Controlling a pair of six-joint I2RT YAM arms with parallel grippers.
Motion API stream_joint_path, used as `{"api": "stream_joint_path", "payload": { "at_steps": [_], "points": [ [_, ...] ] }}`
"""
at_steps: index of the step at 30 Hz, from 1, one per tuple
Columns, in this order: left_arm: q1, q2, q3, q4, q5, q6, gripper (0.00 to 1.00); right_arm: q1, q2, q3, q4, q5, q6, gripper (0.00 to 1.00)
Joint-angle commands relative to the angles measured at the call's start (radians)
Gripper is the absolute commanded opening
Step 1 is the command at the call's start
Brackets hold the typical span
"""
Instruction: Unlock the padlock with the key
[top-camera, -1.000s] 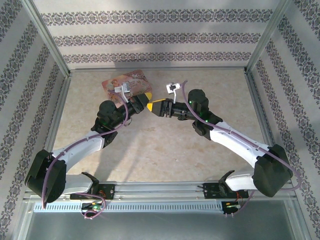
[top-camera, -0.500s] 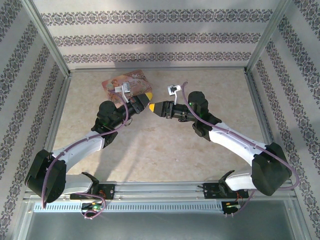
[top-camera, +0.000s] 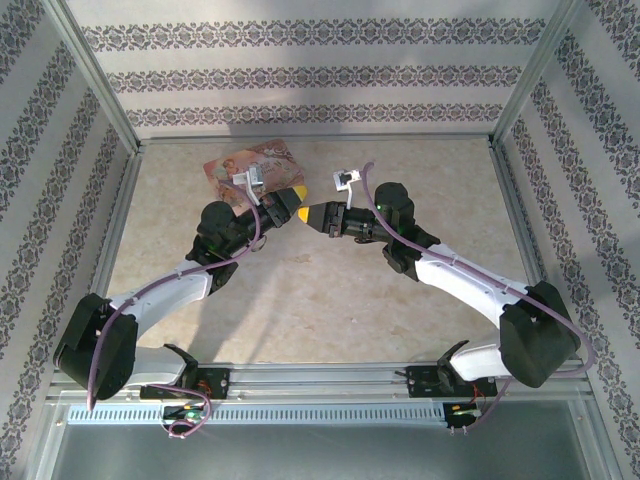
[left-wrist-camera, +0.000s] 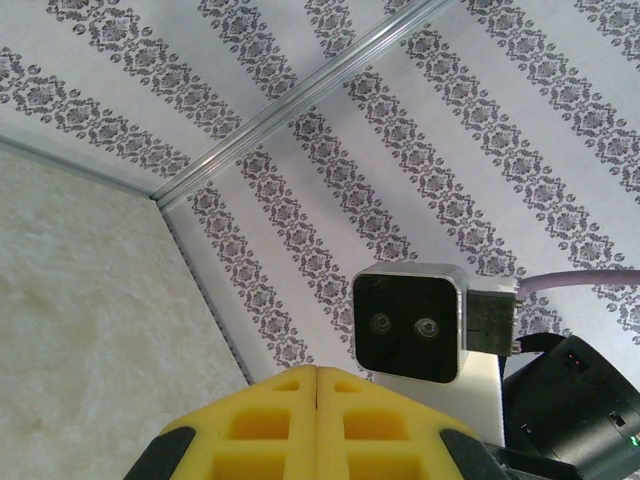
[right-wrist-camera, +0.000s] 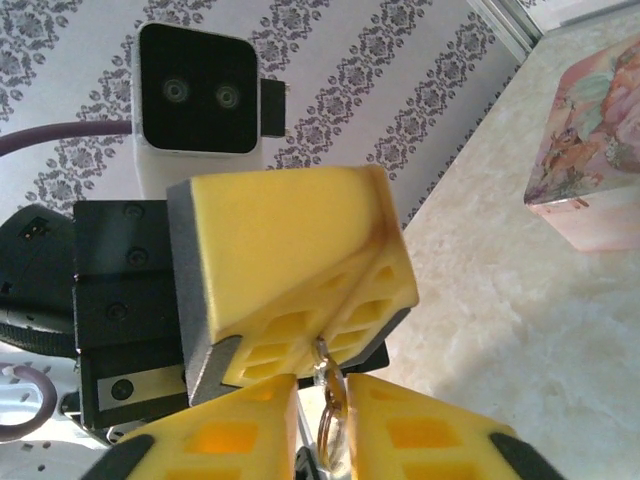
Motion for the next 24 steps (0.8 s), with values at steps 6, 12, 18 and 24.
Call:
{"api": "stream_joint_path", "payload": {
  "at_steps": [6,12,18,24],
  "points": [
    [-0.015,-0.01,0.017,0.062,0.012,-0.001,0.0,-0.007,-0.002,0.012,0.03,-0.017,-0.007,0.0],
    [-0.012,-0.062,0.022,-0.017,-0.008,0.044,0.26,-0.007,-0.031,0.003,-0.031,0.006,-0.056,0.0],
    [0.019,-0.196,0.036,-0.241,-0.049,0.159,0.54,-0.003,-0.088,0.03,-0.233,0.076,-0.198,0.0],
    [0.072,-0.365,0.083,-0.562,-0.143,0.257,0.68,0.035,-0.184,0.07,-0.521,0.268,-0.446,0.0]
  ]
}}
